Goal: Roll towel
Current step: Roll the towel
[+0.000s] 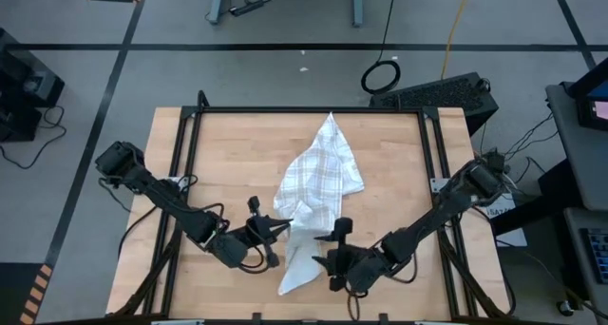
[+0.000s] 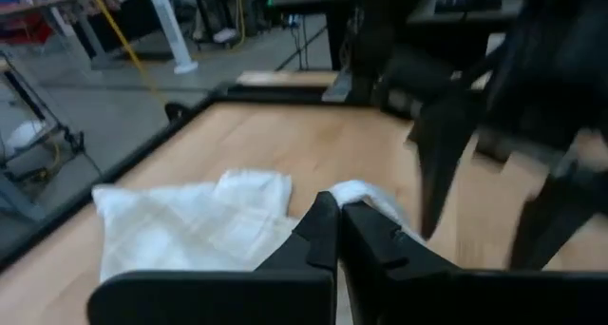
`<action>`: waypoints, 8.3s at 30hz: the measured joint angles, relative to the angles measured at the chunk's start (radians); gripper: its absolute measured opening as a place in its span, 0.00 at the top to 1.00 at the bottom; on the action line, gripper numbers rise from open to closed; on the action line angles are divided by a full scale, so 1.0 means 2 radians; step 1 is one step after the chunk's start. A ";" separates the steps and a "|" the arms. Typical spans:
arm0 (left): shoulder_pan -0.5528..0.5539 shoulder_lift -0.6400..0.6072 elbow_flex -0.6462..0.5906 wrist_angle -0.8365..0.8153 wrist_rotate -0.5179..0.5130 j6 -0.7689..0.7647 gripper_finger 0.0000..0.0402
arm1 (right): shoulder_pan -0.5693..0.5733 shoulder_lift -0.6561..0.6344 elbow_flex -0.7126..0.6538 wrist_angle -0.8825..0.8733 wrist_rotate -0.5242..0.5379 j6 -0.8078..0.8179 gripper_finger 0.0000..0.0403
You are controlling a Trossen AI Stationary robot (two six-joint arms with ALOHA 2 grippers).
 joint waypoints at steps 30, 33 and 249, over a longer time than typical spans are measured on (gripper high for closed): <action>-0.031 -0.066 0.001 0.015 -0.062 0.131 0.98 | -0.022 -0.076 0.003 -0.014 0.242 -0.186 0.99; -0.031 -0.088 0.001 -0.040 -0.125 0.129 0.98 | -0.022 -0.128 0.003 -0.015 0.239 -0.229 0.98; 0.359 -0.207 0.000 -0.599 0.183 -0.273 0.98 | -0.215 -0.264 -0.327 -0.048 -0.477 0.623 0.72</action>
